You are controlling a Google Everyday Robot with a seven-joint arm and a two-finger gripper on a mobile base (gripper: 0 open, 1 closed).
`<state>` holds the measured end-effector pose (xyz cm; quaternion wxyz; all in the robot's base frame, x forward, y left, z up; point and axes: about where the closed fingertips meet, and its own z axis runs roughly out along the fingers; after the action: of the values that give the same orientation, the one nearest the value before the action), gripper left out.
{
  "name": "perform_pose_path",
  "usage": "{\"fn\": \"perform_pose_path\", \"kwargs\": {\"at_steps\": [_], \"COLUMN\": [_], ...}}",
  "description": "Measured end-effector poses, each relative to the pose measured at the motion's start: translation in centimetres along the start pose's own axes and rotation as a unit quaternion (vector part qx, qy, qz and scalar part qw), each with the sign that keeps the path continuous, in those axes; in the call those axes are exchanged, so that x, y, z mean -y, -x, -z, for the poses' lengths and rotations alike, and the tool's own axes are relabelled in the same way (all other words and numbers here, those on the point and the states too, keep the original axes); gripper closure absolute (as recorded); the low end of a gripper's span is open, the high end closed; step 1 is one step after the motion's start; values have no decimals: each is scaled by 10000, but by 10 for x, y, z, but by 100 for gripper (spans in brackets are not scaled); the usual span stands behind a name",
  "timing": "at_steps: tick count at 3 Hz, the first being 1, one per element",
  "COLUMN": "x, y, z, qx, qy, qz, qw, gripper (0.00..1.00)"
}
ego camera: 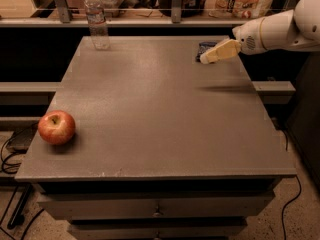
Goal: Move rxbar blueberry near apple
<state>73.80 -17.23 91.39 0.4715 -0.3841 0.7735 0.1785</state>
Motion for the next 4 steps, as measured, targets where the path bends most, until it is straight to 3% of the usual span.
{"fn": "perform_pose_path", "kwargs": {"at_steps": [4], "x": [44], "y": [-18], "z": [-54], "qx": [-296], "qy": [-516], "qz": [-197], "qw": [9980], "gripper": [0]}}
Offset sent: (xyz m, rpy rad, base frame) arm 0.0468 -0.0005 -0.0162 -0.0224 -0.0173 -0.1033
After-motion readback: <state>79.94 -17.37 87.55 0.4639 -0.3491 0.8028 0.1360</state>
